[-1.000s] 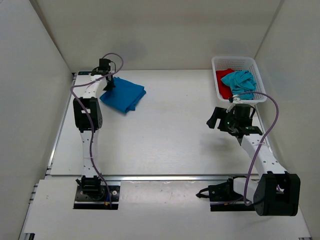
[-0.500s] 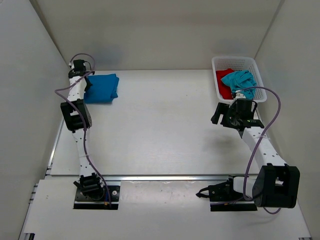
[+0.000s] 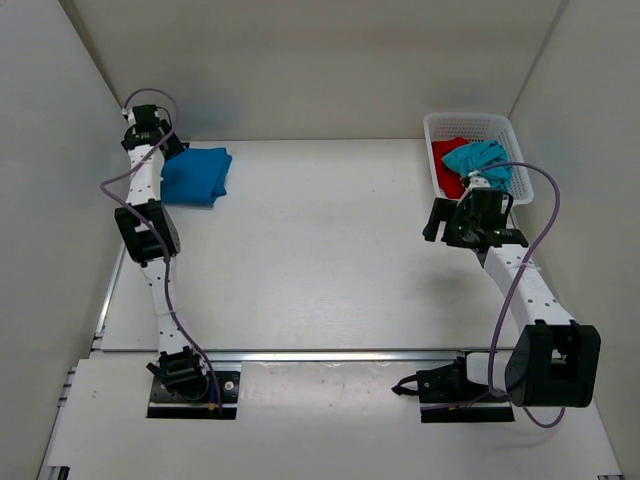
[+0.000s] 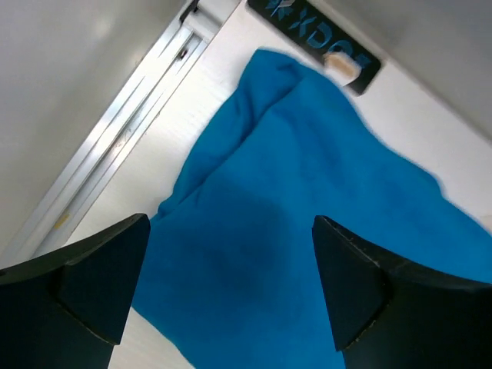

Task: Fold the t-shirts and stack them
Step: Put the neatly folded tshirt into the corner of the board with the left arm, then grab crumpled tshirt from bin with the right arm

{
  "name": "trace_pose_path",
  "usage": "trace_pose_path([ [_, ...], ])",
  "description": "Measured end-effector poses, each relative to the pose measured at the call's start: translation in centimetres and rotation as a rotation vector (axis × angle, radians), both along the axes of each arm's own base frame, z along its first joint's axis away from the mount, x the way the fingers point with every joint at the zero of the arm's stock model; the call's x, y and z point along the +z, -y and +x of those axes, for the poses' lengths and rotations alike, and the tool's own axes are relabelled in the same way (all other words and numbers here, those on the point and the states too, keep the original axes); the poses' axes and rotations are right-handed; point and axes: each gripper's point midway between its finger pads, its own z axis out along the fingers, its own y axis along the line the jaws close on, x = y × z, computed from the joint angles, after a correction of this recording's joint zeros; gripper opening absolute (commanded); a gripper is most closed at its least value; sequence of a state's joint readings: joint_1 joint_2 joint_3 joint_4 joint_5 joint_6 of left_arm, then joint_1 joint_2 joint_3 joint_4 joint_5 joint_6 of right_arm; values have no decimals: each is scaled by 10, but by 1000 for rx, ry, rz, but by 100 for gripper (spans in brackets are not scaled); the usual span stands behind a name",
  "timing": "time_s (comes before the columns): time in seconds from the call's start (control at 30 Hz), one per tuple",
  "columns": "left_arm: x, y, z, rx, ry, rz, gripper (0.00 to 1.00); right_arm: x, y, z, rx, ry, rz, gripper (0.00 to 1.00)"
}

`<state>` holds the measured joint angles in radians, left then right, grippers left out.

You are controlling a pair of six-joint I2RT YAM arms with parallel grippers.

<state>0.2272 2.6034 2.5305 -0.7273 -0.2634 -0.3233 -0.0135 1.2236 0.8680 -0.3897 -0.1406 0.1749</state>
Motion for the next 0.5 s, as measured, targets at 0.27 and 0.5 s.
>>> trace_pose_path([
  [0.27, 118, 59, -27, -102, 121, 30, 99, 43, 36, 33, -94, 86, -15, 84],
  [0.5, 160, 249, -91, -458, 148, -73, 99, 105, 75, 154, -165, 186, -98, 83],
])
